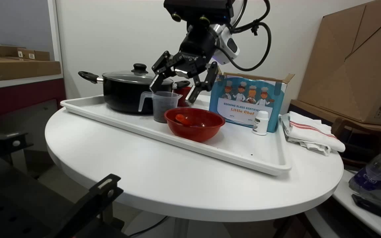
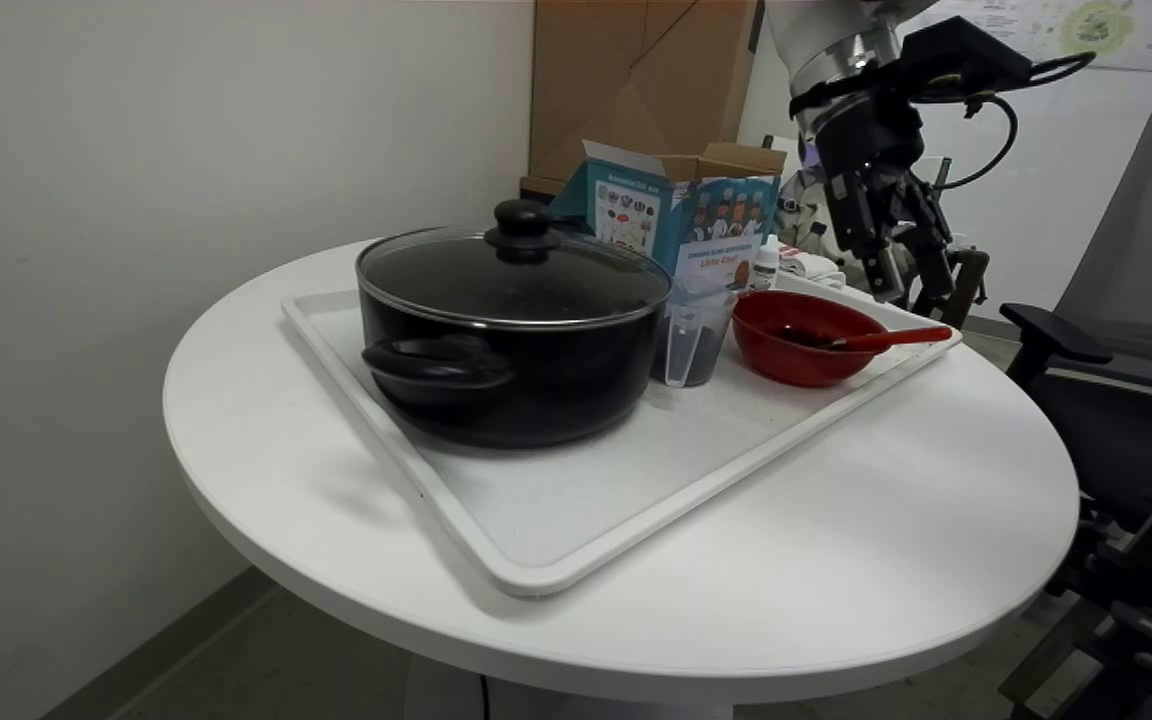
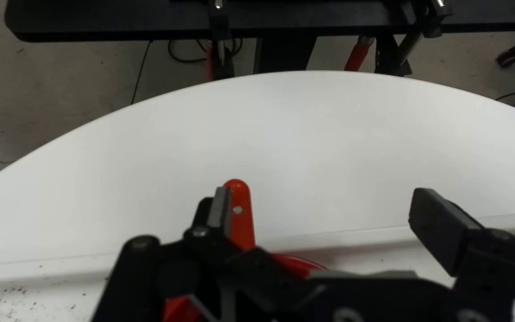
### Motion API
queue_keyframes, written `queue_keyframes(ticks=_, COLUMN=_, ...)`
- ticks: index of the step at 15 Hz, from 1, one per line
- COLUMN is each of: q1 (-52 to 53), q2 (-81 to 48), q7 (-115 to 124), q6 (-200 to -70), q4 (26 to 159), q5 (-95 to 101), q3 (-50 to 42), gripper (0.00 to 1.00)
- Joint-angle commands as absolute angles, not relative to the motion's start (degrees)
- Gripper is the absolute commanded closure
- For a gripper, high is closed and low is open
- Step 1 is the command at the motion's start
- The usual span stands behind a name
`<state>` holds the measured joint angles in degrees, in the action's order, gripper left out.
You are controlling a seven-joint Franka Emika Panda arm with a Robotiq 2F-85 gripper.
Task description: Use the spoon to put some of the contents in the red bowl into the clear jug
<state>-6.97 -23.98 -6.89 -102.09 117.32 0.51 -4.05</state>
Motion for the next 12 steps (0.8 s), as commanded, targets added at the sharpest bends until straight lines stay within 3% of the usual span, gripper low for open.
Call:
queue_keyframes(ticks=1, q1=-6.69, q2=-24.25, q7=-7.02, q6=-99.31, q4=115.13, q5=3.46, q3=-4.60, gripper=0.00)
queue_keyframes(ticks=7, q1=-6.68, q2=-25.31, q7=-6.08, q6=-106.25, q4=119.26, q5=6.01, q3=-4.73, gripper=0.00)
queue_keyframes(ticks=12, q1=-6.76, q2=-26.33, q7=-5.87, q6=-121.29, q4=123.77, q5=5.08, q3=-4.42, gripper=0.00)
